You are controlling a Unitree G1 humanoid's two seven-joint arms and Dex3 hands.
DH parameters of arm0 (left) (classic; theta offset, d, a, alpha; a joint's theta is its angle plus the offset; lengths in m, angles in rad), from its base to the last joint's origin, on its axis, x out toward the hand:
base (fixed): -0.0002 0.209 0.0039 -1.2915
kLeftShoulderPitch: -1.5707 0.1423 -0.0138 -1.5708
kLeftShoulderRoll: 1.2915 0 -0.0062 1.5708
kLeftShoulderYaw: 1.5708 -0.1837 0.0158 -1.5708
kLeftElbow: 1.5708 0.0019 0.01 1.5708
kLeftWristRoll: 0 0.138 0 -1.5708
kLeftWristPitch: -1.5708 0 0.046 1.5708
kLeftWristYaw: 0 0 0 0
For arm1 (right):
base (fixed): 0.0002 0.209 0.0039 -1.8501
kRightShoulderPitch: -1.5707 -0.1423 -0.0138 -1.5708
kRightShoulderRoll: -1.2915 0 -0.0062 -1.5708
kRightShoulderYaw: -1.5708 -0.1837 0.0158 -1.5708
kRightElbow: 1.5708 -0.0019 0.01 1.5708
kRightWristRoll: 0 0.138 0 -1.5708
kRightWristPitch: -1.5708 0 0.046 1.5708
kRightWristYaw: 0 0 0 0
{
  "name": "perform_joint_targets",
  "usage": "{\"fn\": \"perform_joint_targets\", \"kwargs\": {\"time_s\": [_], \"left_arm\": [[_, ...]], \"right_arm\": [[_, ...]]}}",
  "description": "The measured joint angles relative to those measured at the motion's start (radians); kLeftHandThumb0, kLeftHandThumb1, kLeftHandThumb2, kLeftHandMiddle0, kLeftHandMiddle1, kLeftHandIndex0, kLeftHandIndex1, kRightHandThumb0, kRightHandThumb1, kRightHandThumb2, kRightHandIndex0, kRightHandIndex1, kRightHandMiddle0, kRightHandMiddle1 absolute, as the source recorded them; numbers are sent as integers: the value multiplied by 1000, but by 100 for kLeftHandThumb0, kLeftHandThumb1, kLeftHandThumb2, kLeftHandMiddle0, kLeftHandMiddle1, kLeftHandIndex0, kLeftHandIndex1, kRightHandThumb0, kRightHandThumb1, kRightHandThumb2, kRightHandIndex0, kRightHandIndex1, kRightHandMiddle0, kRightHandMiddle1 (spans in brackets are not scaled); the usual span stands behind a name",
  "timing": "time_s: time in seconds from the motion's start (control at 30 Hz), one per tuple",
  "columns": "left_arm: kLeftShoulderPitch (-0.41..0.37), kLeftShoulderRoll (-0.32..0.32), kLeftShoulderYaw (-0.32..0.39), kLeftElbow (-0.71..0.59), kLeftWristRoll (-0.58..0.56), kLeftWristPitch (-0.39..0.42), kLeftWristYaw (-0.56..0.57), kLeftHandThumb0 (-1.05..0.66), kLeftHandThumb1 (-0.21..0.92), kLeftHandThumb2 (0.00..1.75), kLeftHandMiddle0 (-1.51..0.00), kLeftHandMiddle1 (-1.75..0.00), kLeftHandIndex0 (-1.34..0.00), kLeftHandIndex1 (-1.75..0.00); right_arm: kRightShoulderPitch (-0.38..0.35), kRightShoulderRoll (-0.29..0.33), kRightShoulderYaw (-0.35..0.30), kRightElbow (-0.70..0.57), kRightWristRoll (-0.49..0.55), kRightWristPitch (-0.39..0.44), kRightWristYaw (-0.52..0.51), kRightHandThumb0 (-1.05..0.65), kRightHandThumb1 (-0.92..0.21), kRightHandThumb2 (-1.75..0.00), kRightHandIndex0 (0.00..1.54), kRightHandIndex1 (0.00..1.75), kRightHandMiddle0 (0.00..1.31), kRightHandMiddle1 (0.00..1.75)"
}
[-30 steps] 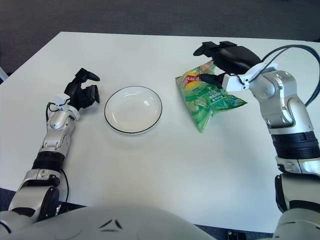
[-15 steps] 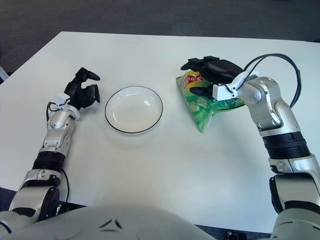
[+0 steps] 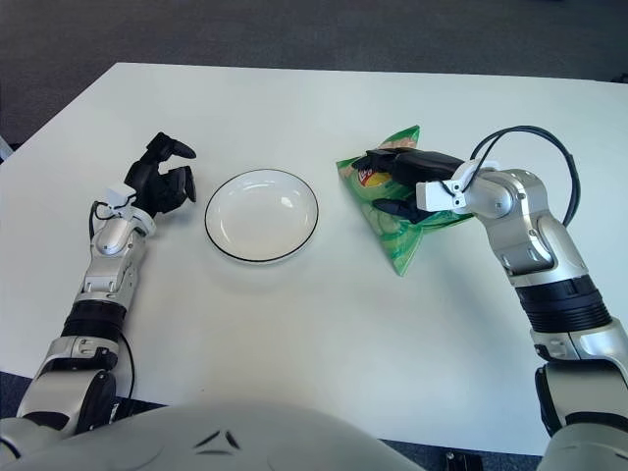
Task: Put the snack into the plate.
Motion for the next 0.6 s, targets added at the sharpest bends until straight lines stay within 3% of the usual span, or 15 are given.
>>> {"fn": "perform_joint_targets", "kwargs": {"time_s": [0.27,0.6], "left_arm": [[9,-2,1,-16,1,-1,1,-37,78,72,-104,-175,-28,-175],[18,-3,1,-31,4,-4,11,-37,77,73,-105,-175,-28,-175]], "right_arm": [[12,-38,34,32,-16,-8,13,-105,-92,-89,0,0,0,31],[-7,-69,61,81,-38,-27,21,-105,-92,-81,0,0,0,43]]}}
